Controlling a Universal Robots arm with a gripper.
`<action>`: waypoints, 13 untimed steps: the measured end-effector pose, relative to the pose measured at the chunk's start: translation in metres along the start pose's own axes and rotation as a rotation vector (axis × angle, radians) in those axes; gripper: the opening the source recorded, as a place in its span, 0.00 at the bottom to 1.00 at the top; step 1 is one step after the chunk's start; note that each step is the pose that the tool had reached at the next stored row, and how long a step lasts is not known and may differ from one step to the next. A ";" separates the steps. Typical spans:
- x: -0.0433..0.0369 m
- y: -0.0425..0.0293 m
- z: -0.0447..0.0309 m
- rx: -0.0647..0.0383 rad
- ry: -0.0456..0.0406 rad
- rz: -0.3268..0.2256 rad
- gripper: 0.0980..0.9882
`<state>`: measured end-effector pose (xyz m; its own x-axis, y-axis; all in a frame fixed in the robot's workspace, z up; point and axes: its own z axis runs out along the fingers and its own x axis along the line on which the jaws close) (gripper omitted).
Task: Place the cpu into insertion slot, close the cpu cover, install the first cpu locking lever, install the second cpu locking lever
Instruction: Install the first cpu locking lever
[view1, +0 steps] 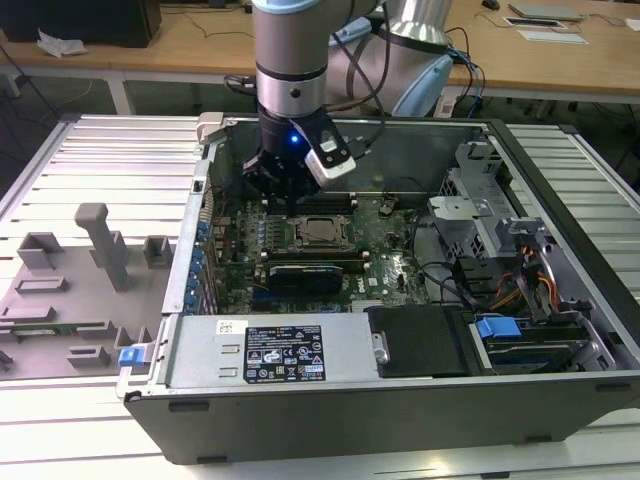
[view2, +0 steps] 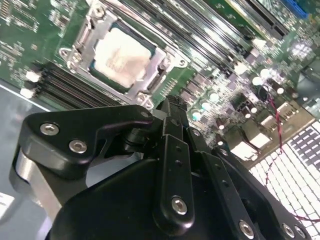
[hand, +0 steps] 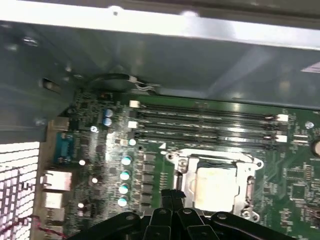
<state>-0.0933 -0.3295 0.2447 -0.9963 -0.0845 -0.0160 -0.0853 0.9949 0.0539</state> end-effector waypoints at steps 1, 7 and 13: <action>0.0034 0.0007 0.0000 0.000 -0.0026 0.000 0.01; 0.0138 0.0041 -0.0001 -0.013 -0.0351 -0.002 0.01; 0.0200 0.0049 -0.0001 -0.040 -0.0593 -0.002 0.01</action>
<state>-0.1136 -0.3263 0.2447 -0.9938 -0.0822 -0.0753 -0.0891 0.9916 0.0936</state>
